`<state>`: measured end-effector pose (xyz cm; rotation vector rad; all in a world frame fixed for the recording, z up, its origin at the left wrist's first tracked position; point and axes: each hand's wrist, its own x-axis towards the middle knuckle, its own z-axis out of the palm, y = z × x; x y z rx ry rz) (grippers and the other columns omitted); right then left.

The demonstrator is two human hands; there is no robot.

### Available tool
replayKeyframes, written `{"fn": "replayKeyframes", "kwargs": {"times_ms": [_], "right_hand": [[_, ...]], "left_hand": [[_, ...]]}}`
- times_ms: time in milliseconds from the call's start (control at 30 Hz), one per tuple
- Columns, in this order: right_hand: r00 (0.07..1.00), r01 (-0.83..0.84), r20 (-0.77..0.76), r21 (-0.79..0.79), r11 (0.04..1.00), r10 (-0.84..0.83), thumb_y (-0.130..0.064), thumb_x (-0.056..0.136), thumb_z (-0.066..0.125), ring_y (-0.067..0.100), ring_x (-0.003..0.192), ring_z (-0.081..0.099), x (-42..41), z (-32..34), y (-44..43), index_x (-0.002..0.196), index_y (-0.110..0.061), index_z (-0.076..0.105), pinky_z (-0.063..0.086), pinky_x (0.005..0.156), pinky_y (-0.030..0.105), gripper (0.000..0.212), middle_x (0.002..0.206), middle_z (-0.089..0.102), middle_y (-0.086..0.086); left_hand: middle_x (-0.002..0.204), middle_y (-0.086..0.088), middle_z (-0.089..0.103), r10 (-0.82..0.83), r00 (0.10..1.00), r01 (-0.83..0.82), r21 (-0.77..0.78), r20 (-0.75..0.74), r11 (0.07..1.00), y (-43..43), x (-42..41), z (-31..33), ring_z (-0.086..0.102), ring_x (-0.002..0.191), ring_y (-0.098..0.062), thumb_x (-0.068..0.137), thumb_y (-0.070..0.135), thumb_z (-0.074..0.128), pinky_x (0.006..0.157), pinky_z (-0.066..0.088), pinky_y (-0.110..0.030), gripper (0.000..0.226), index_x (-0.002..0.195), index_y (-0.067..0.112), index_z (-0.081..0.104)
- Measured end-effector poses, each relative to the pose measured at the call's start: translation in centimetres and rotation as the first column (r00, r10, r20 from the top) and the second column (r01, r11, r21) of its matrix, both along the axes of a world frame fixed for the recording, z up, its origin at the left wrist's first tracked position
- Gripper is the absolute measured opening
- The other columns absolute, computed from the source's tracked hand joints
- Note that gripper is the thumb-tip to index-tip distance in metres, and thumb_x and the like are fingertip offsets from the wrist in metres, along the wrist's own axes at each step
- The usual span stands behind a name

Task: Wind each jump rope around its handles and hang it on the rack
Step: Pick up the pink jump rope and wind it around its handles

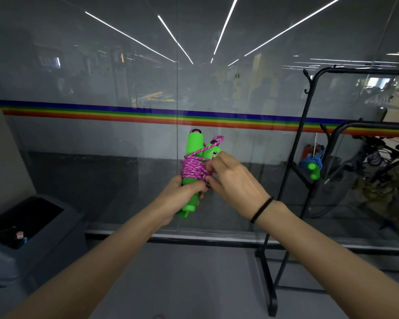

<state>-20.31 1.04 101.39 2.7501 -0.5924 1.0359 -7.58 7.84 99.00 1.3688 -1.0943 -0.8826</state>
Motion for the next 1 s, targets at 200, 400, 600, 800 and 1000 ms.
{"fn": "replayKeyframes", "kwargs": {"times_ms": [200,400,600,800,1000], "right_hand": [[0.998,0.000,-0.065,-0.042,0.999,-0.003,0.000,0.074,0.060,0.031,0.068,0.056,0.9,0.2,-0.7,0.080,0.002,0.056,0.039,0.058,0.027,0.008,0.080,0.057,0.019],[0.998,0.003,-0.060,-0.028,1.000,-0.005,0.001,0.072,0.054,0.032,0.057,0.053,1.4,0.7,-0.9,0.081,0.002,0.052,0.037,0.049,0.030,0.009,0.074,0.056,0.019],[0.994,0.108,0.018,-0.001,0.994,-0.108,0.001,0.079,0.052,0.040,0.071,0.058,2.0,0.9,-0.4,0.096,0.005,0.053,0.041,0.055,0.037,0.017,0.095,0.057,0.023],[0.985,0.165,0.055,0.000,0.986,-0.165,0.002,0.066,0.055,0.035,0.046,0.055,2.3,0.7,0.0,0.078,0.002,0.056,0.032,0.042,0.024,0.012,0.075,0.059,0.019],[0.984,0.178,0.014,-0.115,0.977,-0.178,-0.017,0.067,0.038,0.026,0.035,0.050,1.7,0.6,0.6,0.069,-0.007,0.059,0.031,0.030,0.021,0.024,0.065,0.059,0.009]], "left_hand": [[0.060,-0.006,0.056,0.003,0.994,0.000,0.029,-0.105,1.000,-0.1,-0.3,0.0,0.048,0.049,-0.016,0.081,0.010,0.056,0.050,0.038,-0.025,0.011,0.070,0.011,0.057],[0.062,-0.006,0.056,-0.045,0.977,0.068,0.107,-0.208,0.992,-0.1,-0.5,0.1,0.049,0.049,-0.017,0.083,0.015,0.053,0.049,0.041,-0.023,0.010,0.075,0.011,0.058],[0.062,-0.007,0.055,0.004,0.982,0.008,0.060,-0.188,0.998,-0.3,-0.5,0.5,0.049,0.047,-0.017,0.083,0.014,0.055,0.046,0.040,-0.021,0.009,0.074,0.011,0.055],[0.061,-0.007,0.055,0.022,0.993,-0.020,0.021,-0.115,1.000,-0.2,-0.5,0.6,0.049,0.048,-0.017,0.082,0.014,0.056,0.047,0.039,-0.023,0.009,0.074,0.010,0.056],[0.060,-0.008,0.056,-0.069,0.990,0.082,0.110,-0.121,0.990,0.5,0.0,1.0,0.048,0.046,-0.017,0.082,0.015,0.056,0.044,0.038,-0.020,0.011,0.074,0.007,0.058]]}}
